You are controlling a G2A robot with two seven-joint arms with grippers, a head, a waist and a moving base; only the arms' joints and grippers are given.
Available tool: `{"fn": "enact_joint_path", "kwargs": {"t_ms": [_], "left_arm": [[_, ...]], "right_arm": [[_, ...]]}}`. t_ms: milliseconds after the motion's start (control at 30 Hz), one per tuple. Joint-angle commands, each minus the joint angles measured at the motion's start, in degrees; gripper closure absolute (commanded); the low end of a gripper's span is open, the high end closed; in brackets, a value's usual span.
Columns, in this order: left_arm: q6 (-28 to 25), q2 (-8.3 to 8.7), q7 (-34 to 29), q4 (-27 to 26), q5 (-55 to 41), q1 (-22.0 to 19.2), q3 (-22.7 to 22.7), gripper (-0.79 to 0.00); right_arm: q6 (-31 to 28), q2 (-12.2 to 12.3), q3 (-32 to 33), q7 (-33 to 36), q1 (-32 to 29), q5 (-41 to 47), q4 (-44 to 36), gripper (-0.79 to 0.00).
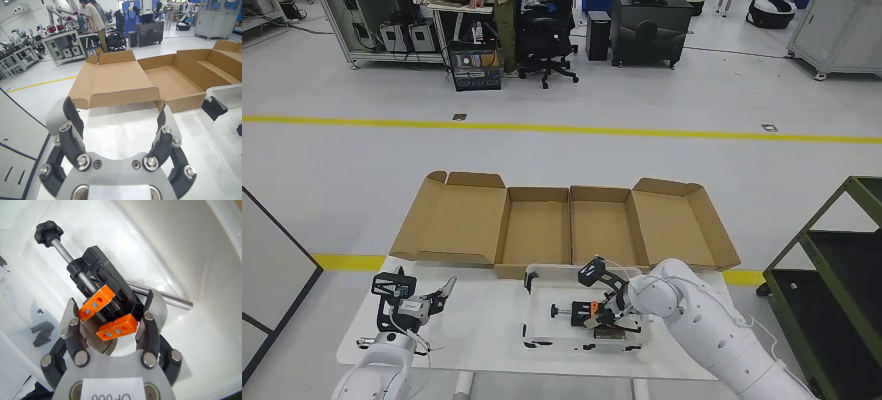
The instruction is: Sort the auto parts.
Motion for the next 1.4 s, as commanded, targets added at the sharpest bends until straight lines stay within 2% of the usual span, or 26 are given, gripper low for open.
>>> {"fn": "enact_joint_path", "kwargs": {"t_ms": [0,167,367,467,600,767,833,967,1100,1200,1267,1333,1367], "left_arm": [[0.0,0.0,0.0,0.0,0.0,0.0,0.0,-0.785],[0.0,0.0,0.0,0.0,0.0,0.0,0.0,-0.785],[0.0,0.0,0.0,0.0,0.0,0.0,0.0,-0.785],[0.0,0.0,0.0,0.0,0.0,0.0,0.0,-0.785],[0.0,0.0,0.0,0.0,0.0,0.0,0.0,-0.785],[0.0,0.0,0.0,0.0,0.0,0.0,0.0,-0.785],[0.0,0.0,0.0,0.0,0.0,0.0,0.0,-0.785],[0.0,0.0,0.0,0.0,0.0,0.0,0.0,-0.785],[0.0,0.0,0.0,0.0,0.0,0.0,0.0,-0.785],[0.0,0.0,0.0,0.0,0.0,0.0,0.0,-0.785],[0.0,0.0,0.0,0.0,0.0,0.0,0.0,-0.785],[0.0,0.0,0.0,0.0,0.0,0.0,0.0,-0.785],[0.0,0.0,0.0,0.0,0.0,0.0,0.0,-0.785]], "right_arm": [[-0.32,0.04,0.43,-0.53,0.01,0.46,-0.18,0.0],[-1.51,0.72,2.78,-1.77,-0.97,1.4,-2.04,0.0],[-6.16,2.78,9.41,-2.7,-4.69,5.05,-8.1,0.0],[-9.16,3.89,13.5,-5.84,-7.59,6.69,-11.48,0.0],[-12.8,5.65,22.71,-12.14,-11.4,10.12,-15.67,0.0],[-15.64,6.8,30.49,-18.86,-14.08,13.66,-14.69,0.0],[-15.7,6.81,30.88,-19.32,-13.12,14.85,-12.1,0.0],[-14.42,6.11,28.48,-19.59,-7.22,17.46,-2.25,0.0],[-16.82,4.93,24.86,-20.24,-1.32,21.13,7.38,0.0],[-21.01,4.65,23.42,-20.52,-0.22,21.47,8.62,0.0],[-23.7,4.75,22.54,-18.84,-0.98,21.36,6.24,0.0],[-24.66,5.03,22.07,-16.52,-2.06,20.32,3.11,-0.185],[-24.71,5.2,21.53,-14.6,-3.03,19.74,0.89,-0.249]]}}
